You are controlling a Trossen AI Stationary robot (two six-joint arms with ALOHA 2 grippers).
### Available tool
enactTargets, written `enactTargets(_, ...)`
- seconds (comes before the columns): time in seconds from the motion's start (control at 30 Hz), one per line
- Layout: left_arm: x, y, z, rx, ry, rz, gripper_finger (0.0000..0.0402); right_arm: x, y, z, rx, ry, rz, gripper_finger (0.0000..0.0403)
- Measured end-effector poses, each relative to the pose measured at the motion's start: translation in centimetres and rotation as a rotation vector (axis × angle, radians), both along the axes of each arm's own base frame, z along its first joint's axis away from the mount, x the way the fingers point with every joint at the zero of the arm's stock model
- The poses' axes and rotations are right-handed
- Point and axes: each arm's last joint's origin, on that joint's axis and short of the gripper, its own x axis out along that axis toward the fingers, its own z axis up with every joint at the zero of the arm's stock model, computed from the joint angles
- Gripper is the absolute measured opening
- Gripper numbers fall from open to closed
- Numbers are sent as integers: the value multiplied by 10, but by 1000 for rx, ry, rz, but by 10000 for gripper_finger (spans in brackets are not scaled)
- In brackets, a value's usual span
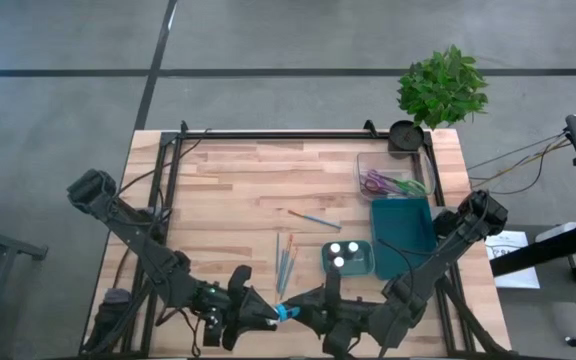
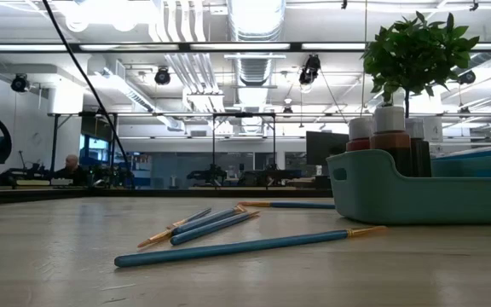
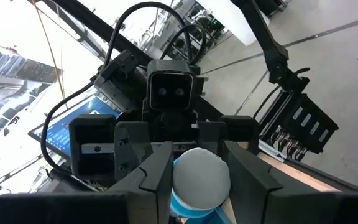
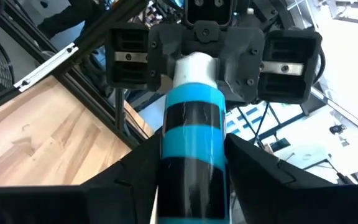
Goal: Pick & Place Paint Supplies
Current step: Put the blue paint bottle into the green bin
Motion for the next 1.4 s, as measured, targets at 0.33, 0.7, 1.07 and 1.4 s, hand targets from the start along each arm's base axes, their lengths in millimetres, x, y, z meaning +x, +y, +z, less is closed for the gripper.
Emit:
enactTargets(0.33,-6,5,6,-17,17,45,116,0,-4,-3,-39,18,-93,275)
enactTargets(0.7,-15,15,3,-58,170,136,116,-6,-1,-6,-54,35,-168,291)
enactTargets(1.07,-20,14,6,-118,203,15,116,-8,-3,-10,-72,56,-227,292)
enactTargets(1.4,-17,14,13,-166,162,-84,116,-6,-4,-10,-59,52,-227,292)
